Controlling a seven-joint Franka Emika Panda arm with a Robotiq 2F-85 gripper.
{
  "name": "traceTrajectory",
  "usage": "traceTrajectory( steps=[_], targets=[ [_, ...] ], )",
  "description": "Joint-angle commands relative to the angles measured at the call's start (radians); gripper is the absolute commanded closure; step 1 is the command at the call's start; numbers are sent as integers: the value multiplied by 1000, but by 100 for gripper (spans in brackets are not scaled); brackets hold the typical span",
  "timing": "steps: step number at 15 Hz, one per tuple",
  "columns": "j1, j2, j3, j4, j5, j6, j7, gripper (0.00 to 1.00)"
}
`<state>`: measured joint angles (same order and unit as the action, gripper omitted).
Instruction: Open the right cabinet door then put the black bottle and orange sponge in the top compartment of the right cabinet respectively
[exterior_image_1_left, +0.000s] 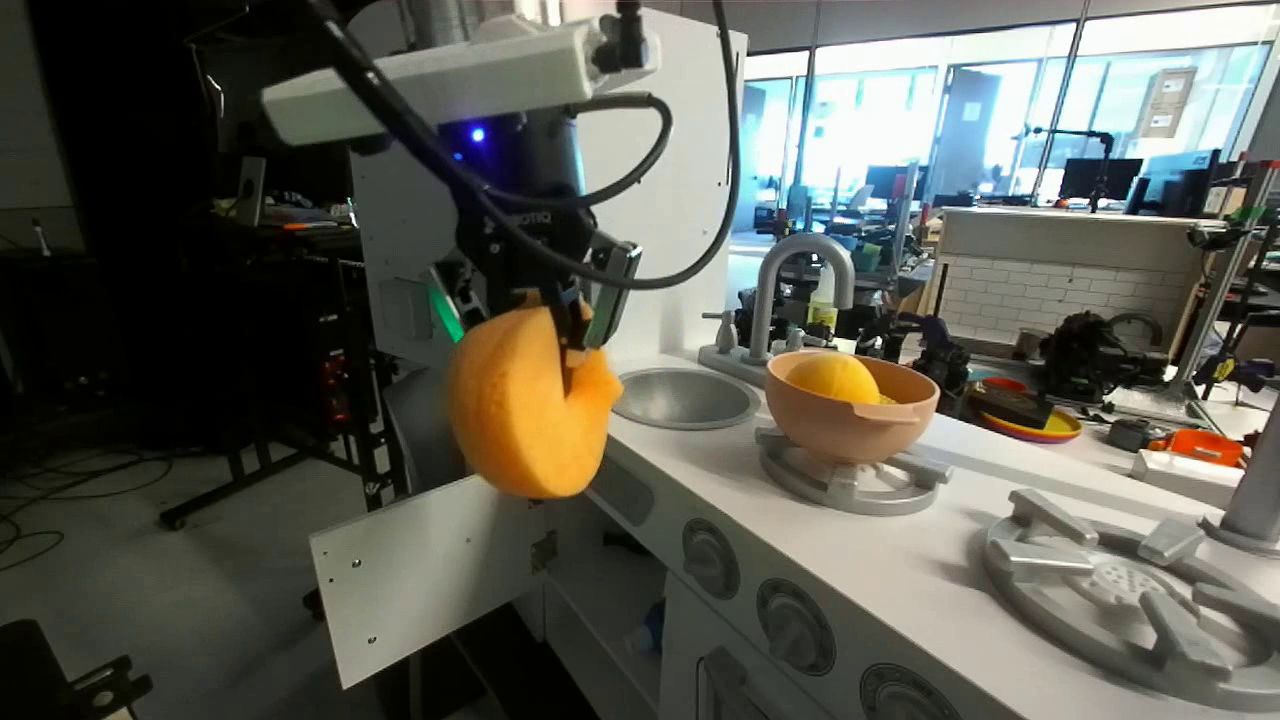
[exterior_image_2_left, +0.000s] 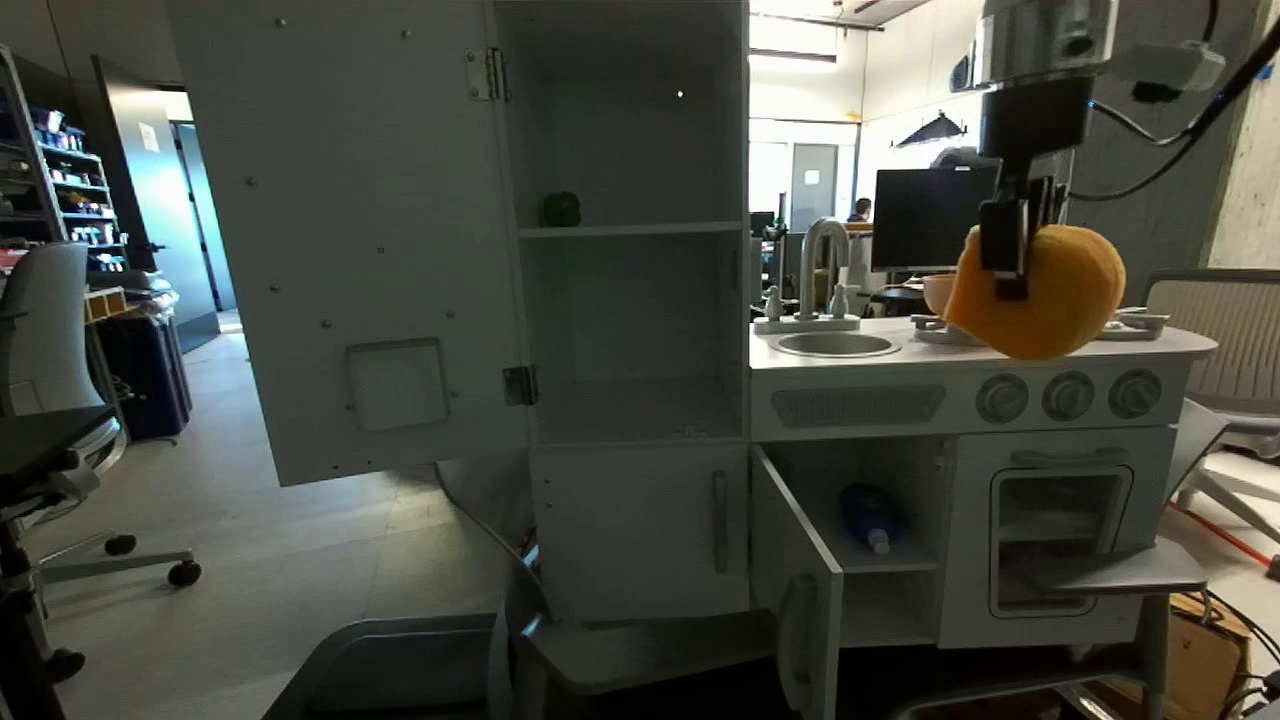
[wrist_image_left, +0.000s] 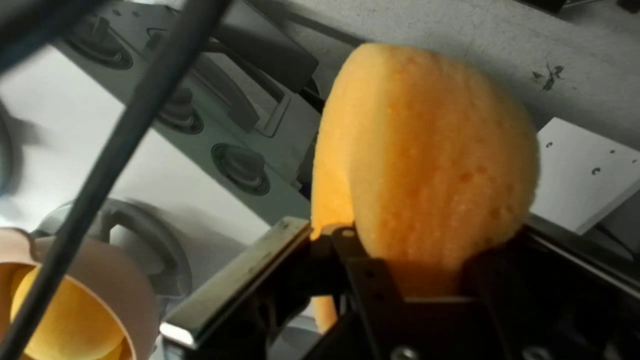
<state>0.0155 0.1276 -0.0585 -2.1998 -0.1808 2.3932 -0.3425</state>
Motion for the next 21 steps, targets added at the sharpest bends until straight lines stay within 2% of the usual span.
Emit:
traceTrajectory(
  steps=[1,4,7,9,11,12,14,16,17,19,20,21],
  targets=[
    [-14,-106,14,-233,-61,199,23,97],
    [-15,-88,10,-361,-93,419,61,97],
    [-9,-25,-10,-436,-191,660,175,97],
    [23,28,-83,-457,-315,818,281,97],
    [96,81,-205,-437,-383,929,323,97],
    [147,115,-270,-424,-361,982,306,97],
    [258,222,-384,-400,-251,1115,239,97],
    [356,341,-442,-396,-120,1251,196,97],
    [386,397,-442,-395,-68,1298,195,97],
    [464,480,-434,-389,19,1307,212,97],
    [424,507,-343,-384,133,1307,131,97],
    [452,535,-330,-373,175,1309,138,97]
  ],
)
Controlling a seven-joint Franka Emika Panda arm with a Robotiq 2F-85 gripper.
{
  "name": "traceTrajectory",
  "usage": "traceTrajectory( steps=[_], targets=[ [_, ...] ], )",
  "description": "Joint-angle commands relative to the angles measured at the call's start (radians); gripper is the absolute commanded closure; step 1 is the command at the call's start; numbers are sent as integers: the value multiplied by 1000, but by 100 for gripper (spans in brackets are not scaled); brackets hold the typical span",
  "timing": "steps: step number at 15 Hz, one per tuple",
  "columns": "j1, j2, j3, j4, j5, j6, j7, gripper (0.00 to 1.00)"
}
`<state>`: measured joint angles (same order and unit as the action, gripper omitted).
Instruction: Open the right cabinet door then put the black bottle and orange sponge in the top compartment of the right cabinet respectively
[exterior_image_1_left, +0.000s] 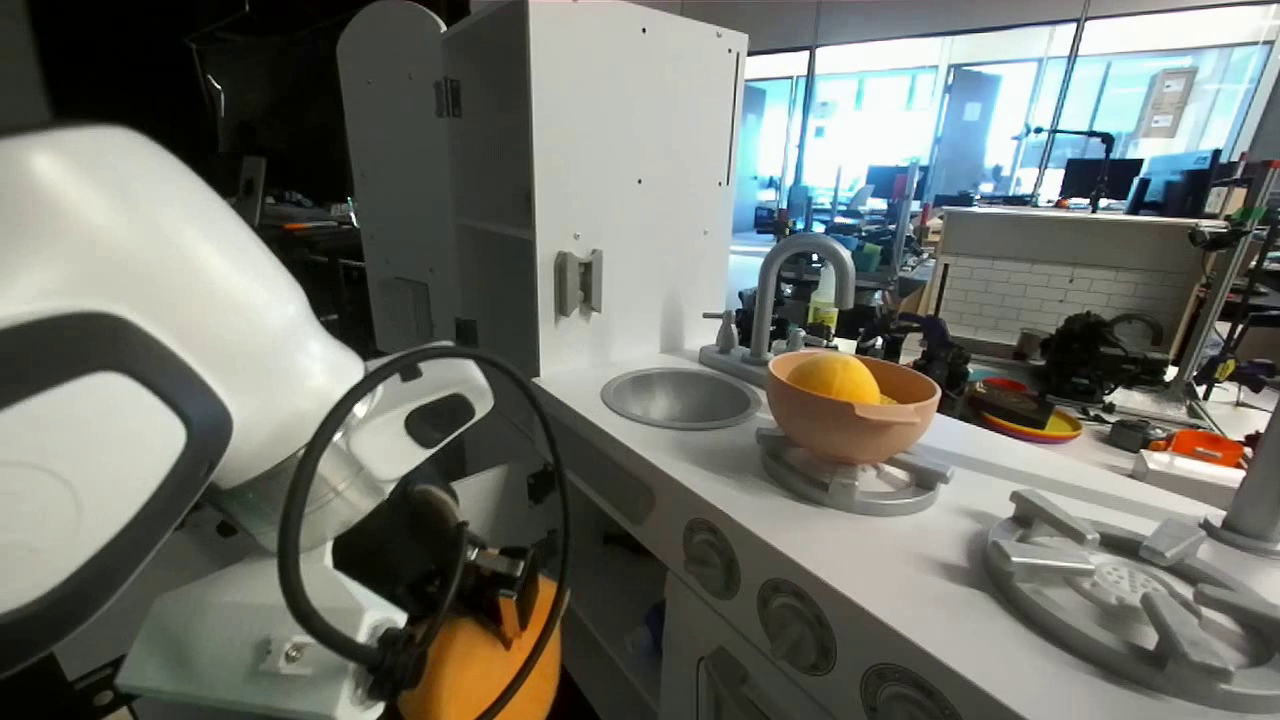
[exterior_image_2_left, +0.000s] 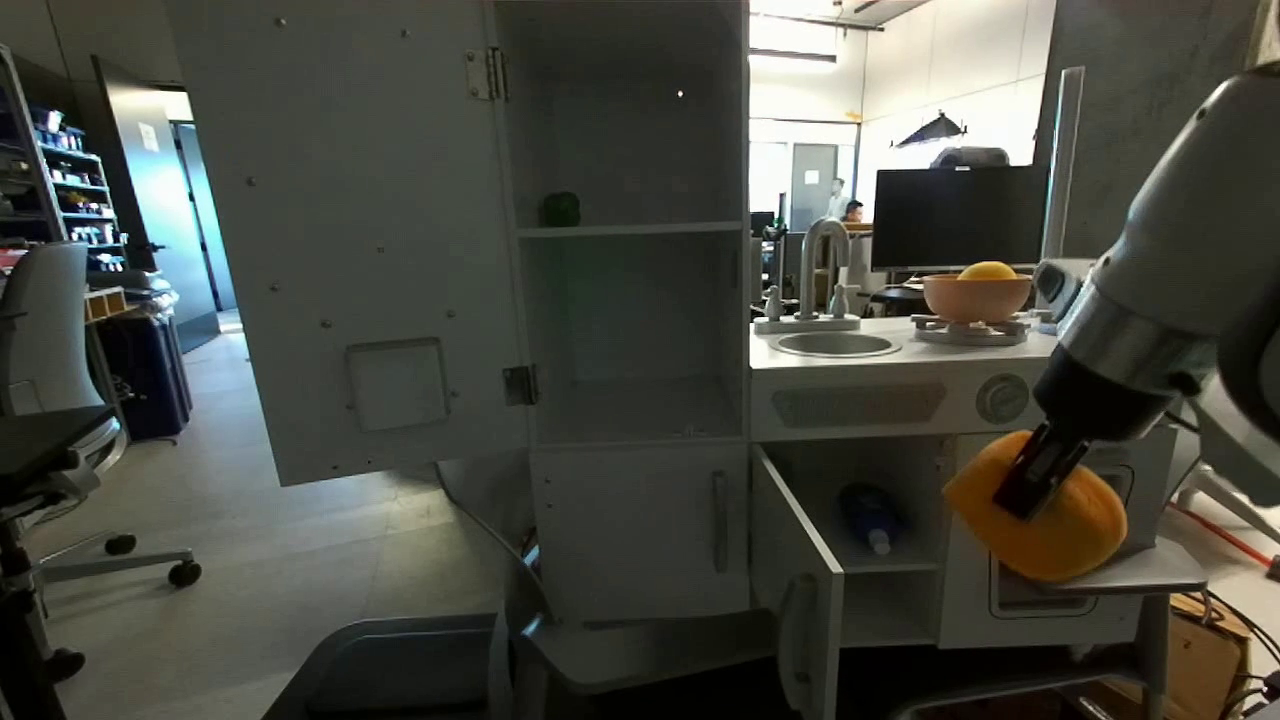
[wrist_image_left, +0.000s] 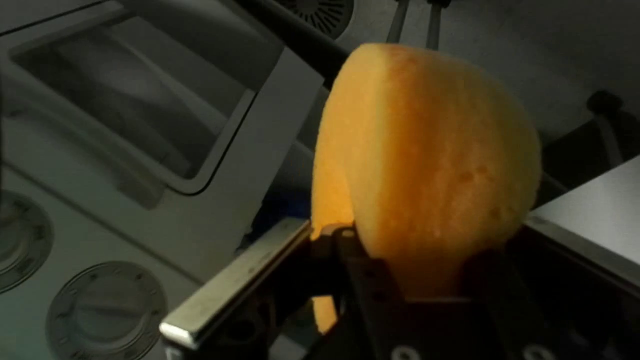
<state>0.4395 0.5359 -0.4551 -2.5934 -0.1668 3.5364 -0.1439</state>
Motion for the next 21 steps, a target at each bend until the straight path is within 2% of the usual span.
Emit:
traceTrajectory(
  steps=[1,3,10,21],
  targets=[
    [33,156,92,39,197,171,-63,97],
    [69,188,111,73,263,165,-65,97],
    [63,256,127,210,317,163,-50,97],
    [-84,439,208,515,277,155,-17,97]
  ],
)
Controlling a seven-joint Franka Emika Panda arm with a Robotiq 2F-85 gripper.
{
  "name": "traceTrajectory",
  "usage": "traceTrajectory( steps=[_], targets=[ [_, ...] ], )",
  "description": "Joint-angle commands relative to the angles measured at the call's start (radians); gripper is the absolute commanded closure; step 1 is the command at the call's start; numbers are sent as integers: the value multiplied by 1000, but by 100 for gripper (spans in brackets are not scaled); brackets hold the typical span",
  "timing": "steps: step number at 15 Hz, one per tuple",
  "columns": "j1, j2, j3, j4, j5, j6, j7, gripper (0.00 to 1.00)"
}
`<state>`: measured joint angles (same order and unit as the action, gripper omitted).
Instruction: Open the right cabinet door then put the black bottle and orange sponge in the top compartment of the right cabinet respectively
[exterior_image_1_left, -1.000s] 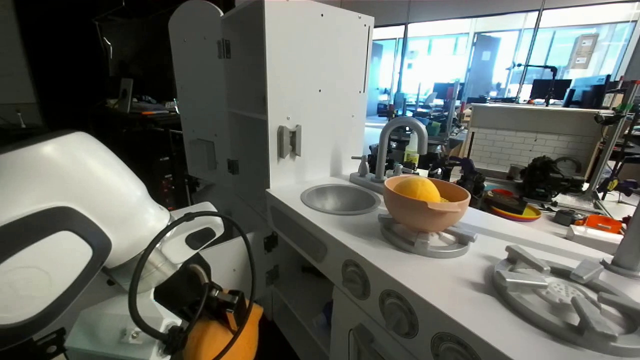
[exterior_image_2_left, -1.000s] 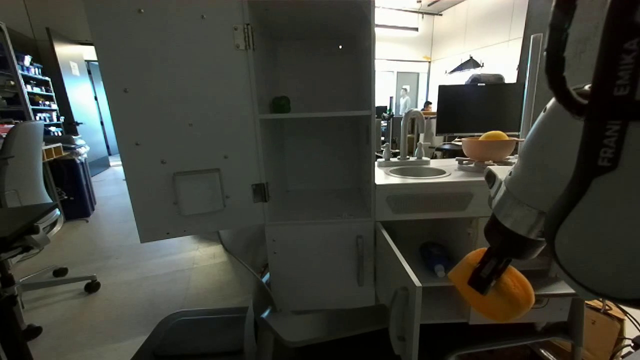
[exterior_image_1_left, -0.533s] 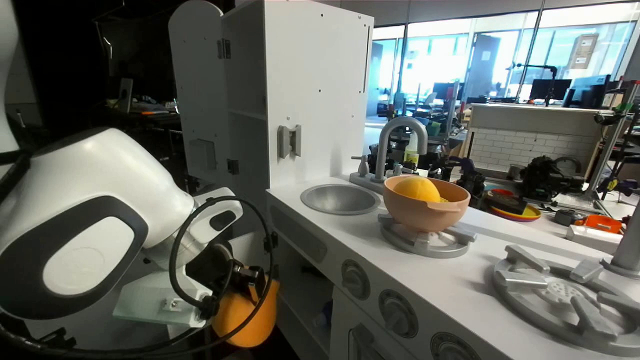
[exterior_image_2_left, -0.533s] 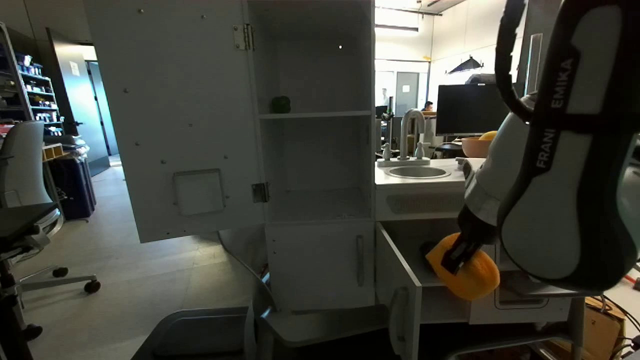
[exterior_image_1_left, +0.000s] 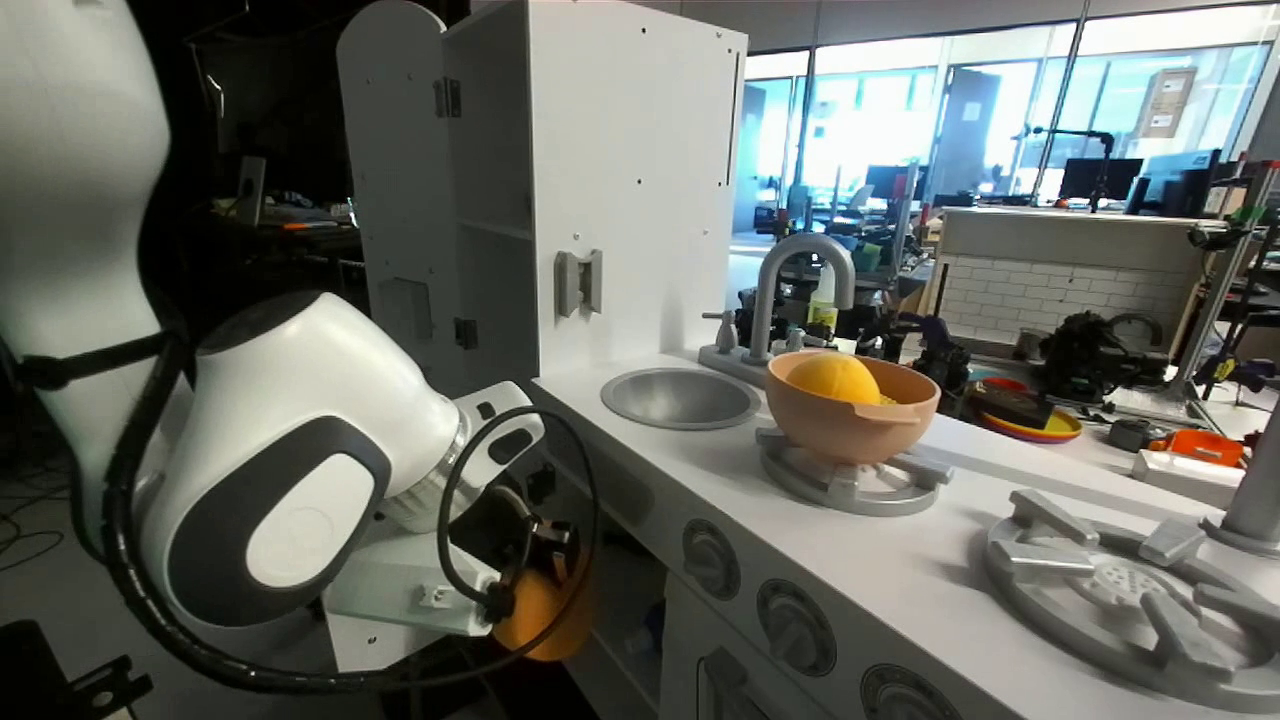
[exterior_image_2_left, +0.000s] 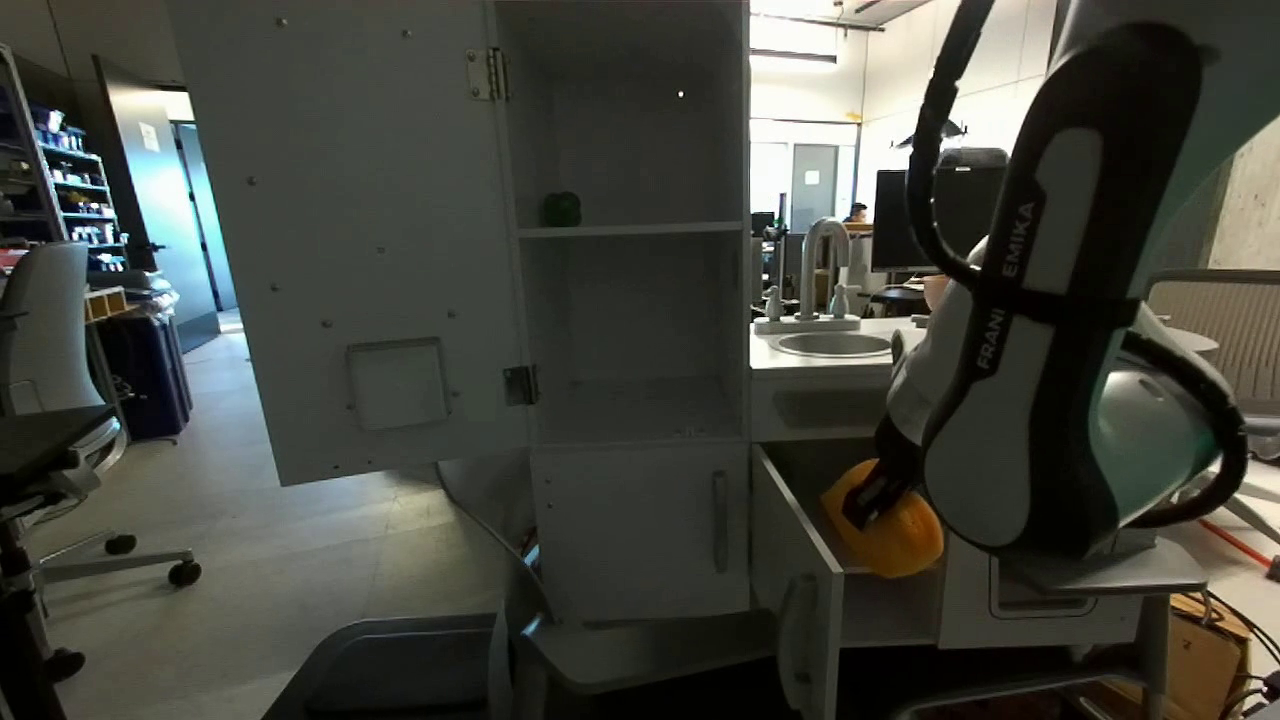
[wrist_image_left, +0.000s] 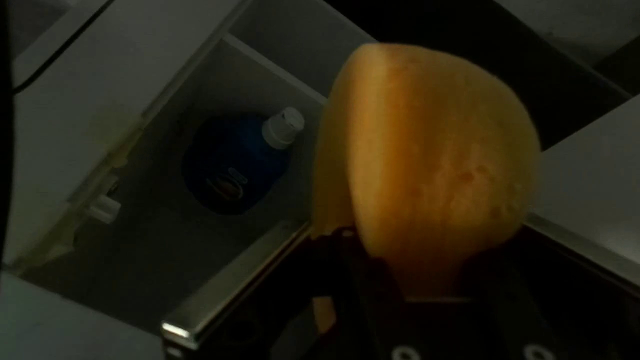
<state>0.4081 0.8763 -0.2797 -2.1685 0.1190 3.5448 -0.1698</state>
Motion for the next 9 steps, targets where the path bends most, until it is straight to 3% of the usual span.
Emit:
traceTrajectory(
  steps=[1,9],
  targets=[
    [-57,126,36,125,-6,154,12,97],
    [-62,303,23,313,-4,189,4,97]
  ],
)
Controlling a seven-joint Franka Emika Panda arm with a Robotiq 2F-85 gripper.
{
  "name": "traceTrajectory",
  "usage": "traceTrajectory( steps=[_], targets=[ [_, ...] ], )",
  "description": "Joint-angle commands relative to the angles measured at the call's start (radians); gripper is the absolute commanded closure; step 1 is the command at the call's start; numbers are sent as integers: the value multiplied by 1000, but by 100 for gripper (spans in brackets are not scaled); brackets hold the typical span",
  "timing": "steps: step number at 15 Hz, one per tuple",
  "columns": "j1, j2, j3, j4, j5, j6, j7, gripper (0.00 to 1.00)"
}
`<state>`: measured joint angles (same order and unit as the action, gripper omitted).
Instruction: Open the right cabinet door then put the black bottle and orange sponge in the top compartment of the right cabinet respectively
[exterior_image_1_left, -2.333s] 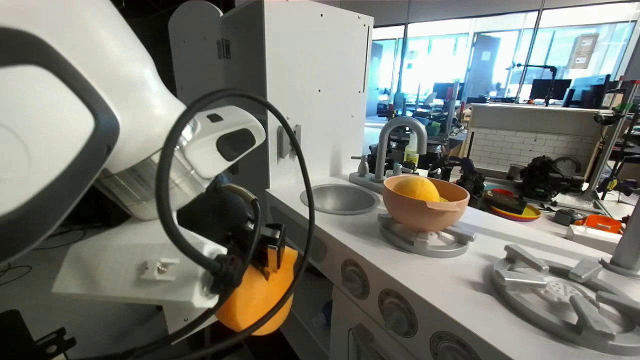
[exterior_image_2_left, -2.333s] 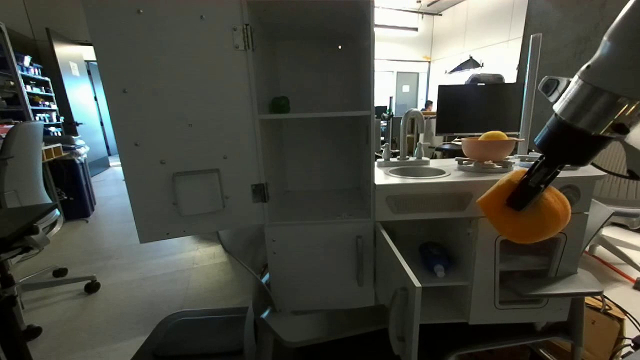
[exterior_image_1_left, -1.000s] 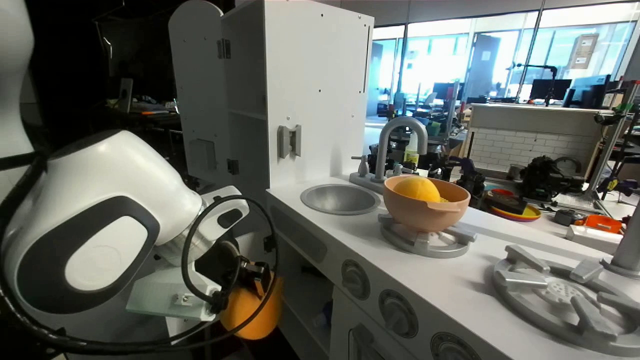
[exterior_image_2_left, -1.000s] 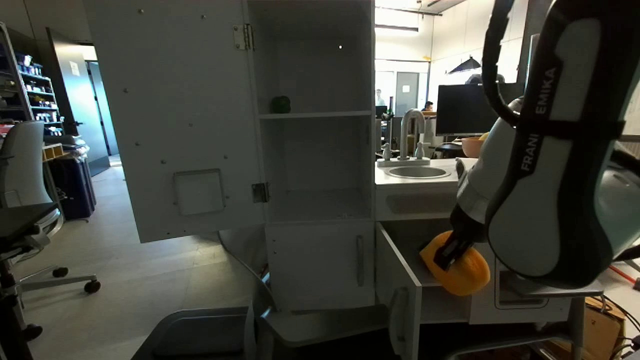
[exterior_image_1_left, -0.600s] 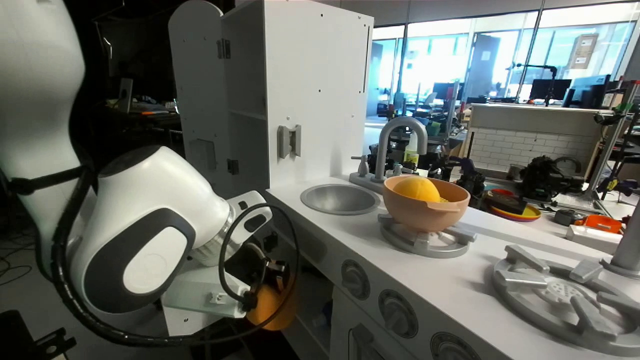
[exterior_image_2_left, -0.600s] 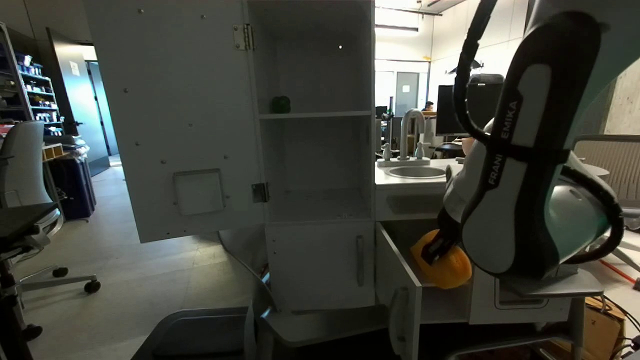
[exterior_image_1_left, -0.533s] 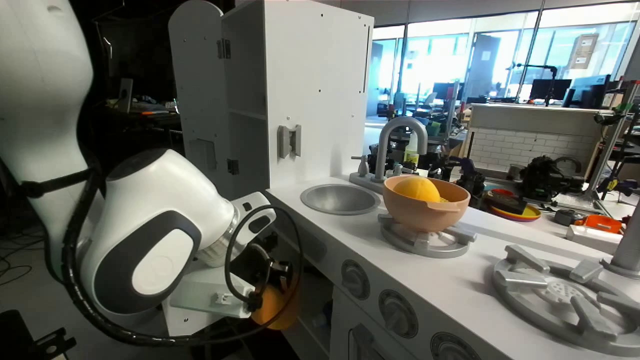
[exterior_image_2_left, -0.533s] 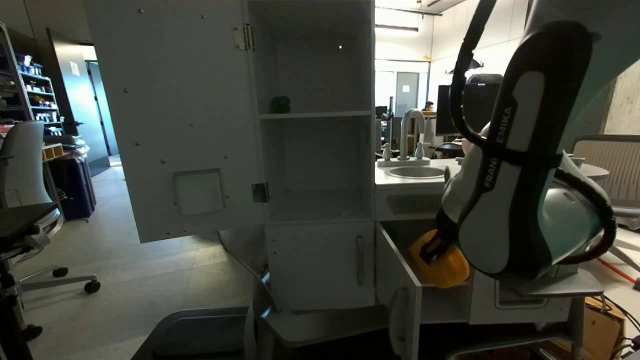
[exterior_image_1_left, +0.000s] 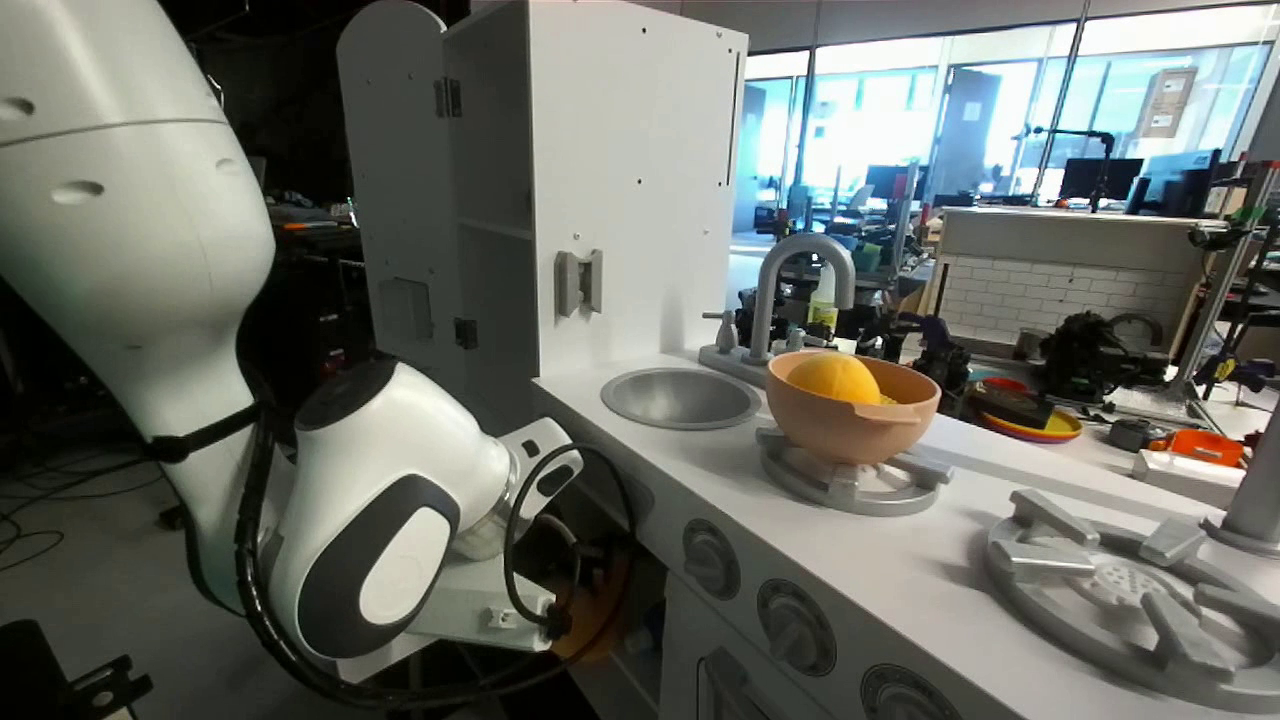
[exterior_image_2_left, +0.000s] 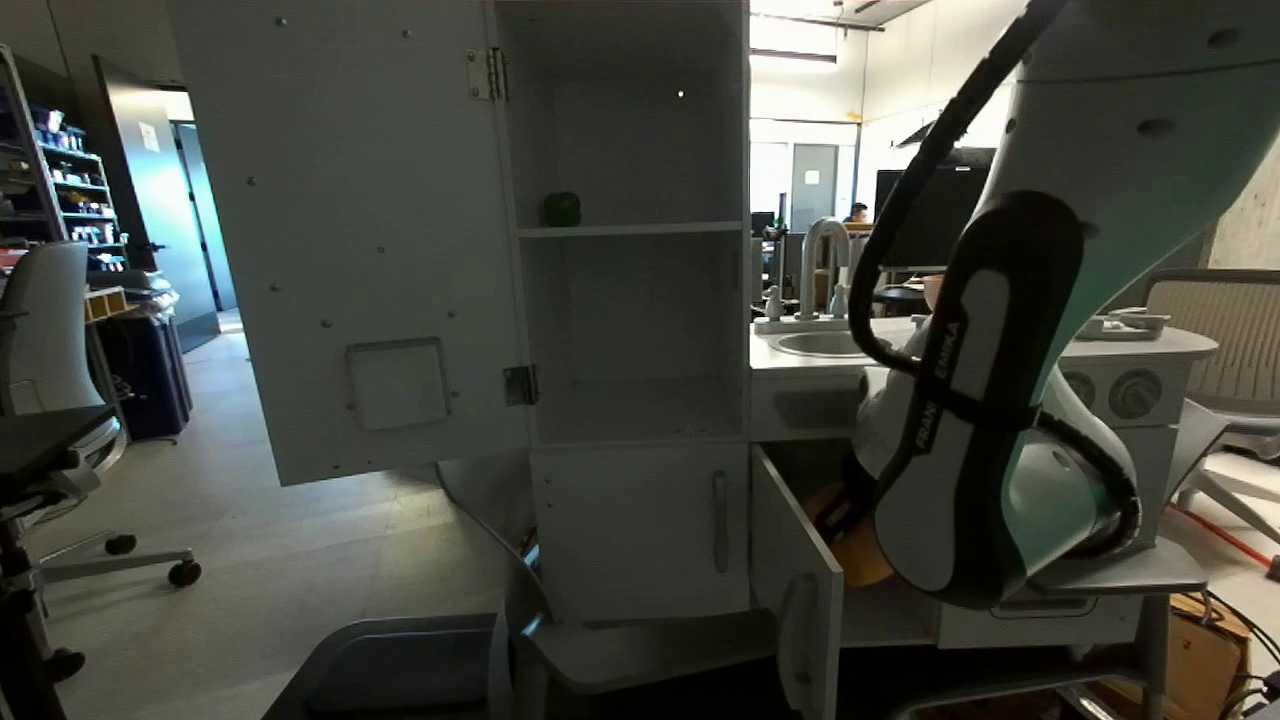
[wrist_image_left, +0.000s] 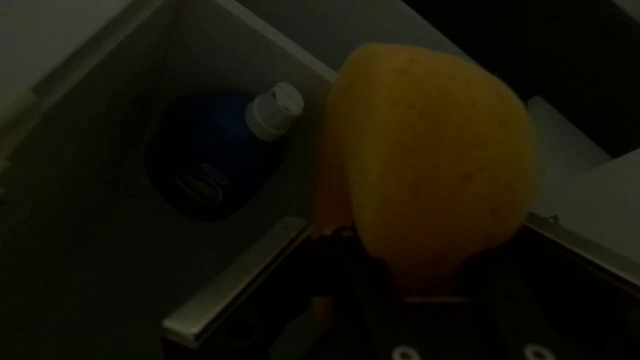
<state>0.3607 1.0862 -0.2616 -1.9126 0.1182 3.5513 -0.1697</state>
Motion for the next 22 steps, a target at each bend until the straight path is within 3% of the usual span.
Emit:
traceTrajectory(
  steps=[1,13,18,22],
  targets=[
    [-7,106,1,67,1,188,2,97],
    [8,99,2,85,25,179,16,97],
    [28,143,-25,260,67,37,57,97],
    [40,218,-55,386,89,40,76,97]
  ],
)
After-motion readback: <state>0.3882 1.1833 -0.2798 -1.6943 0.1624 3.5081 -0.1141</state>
